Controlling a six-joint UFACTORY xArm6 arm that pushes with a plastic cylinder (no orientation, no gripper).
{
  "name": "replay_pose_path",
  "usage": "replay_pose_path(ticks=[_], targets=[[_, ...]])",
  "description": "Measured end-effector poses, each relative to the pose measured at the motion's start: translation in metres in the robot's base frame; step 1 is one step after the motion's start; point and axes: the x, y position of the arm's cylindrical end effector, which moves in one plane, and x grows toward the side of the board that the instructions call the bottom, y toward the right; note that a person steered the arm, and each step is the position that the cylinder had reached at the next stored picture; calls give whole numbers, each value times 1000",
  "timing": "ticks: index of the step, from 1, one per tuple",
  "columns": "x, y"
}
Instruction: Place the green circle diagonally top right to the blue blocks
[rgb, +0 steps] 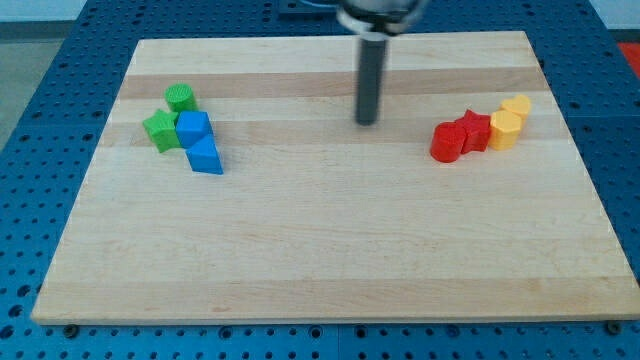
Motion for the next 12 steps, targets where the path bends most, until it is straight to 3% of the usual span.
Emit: replay_pose_path(ticks=[2, 3, 4, 6, 9, 12], targets=[[-17, -55], [-48, -133], [-57, -144], [-80, -220], [-80, -260], [-17, -241]])
